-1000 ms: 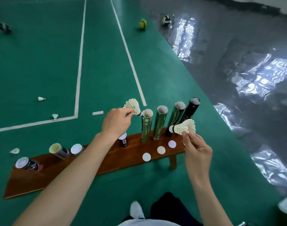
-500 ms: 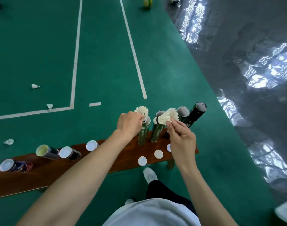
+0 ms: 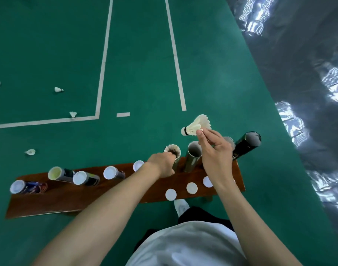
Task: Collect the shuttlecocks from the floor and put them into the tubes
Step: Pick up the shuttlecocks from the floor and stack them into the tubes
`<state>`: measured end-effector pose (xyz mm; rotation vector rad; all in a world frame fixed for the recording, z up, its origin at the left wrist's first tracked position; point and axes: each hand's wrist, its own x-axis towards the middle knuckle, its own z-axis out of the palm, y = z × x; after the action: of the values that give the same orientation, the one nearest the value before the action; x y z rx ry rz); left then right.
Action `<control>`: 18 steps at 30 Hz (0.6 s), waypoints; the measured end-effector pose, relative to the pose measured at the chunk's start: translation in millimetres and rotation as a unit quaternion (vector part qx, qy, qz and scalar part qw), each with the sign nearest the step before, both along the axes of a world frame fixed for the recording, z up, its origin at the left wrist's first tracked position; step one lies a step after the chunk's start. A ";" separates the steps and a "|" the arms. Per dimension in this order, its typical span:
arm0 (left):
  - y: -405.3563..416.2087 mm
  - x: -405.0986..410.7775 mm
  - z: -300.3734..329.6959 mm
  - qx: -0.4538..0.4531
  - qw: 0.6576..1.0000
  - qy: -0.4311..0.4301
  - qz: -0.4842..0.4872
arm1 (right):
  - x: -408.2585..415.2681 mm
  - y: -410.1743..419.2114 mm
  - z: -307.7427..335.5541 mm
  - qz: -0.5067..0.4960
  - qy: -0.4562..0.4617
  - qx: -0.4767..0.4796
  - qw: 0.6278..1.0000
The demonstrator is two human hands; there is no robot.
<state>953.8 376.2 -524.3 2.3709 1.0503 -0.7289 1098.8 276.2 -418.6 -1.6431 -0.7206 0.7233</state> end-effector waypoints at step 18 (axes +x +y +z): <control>1.6 -24.9 50.8 0.053 0.994 -0.057 0.080 | -20.7 15.6 -49.8 0.132 -0.326 -0.026 0.936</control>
<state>928.9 377.9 -473.5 2.3522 1.2390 -0.4849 1078.1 291.8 -468.4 -1.8691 -1.4266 0.3666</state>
